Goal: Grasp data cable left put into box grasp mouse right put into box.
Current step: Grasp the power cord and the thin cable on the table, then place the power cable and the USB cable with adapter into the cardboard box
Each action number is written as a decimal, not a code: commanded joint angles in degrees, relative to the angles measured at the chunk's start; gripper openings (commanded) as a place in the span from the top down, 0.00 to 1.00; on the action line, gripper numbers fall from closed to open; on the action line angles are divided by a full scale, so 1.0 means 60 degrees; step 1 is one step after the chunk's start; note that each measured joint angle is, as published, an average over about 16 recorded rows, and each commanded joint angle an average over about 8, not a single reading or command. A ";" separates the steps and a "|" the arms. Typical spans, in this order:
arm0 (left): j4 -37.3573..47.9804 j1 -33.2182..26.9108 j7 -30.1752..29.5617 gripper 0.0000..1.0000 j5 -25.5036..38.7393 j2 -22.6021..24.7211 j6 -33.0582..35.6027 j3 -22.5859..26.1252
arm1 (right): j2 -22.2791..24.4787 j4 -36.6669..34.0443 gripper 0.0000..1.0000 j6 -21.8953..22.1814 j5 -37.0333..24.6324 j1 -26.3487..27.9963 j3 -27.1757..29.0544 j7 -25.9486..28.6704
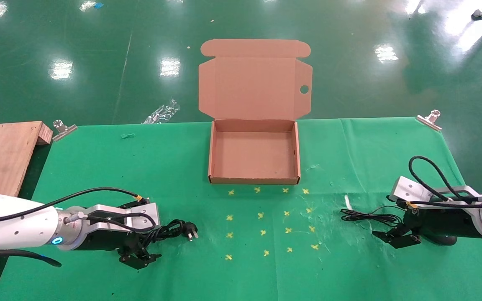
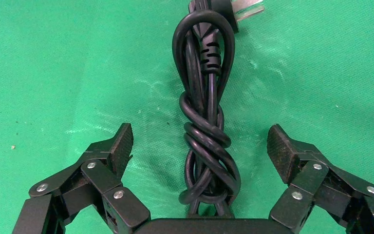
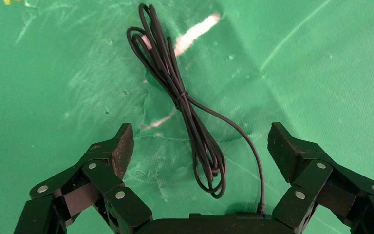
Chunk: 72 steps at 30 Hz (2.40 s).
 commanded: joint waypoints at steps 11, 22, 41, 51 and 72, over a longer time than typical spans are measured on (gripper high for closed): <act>-0.0005 0.0004 -0.0002 1.00 -0.0005 -0.0005 0.0002 -0.0004 | 0.0077 0.0235 1.00 -0.0024 0.0070 -0.0077 0.0026 0.0045; -0.0007 0.0004 -0.0002 1.00 -0.0023 -0.0006 0.0005 -0.0006 | 0.0129 0.0395 1.00 -0.0035 0.0112 -0.0130 0.0045 0.0068; -0.0016 -0.0012 -0.0001 1.00 -0.0019 -0.0007 -0.0026 -0.0031 | 0.0154 0.0480 1.00 -0.0042 0.0131 -0.0156 0.0058 0.0081; 0.0004 -0.0160 0.0026 1.00 -0.0124 -0.0099 0.0025 -0.0116 | 0.0157 0.0480 1.00 -0.0043 0.0141 -0.0155 0.0061 0.0084; 0.0831 -0.2597 0.0757 1.00 -0.0688 0.2658 -0.1159 -0.0551 | 0.2292 0.4457 1.00 -0.0271 0.0610 0.1513 0.1166 0.1605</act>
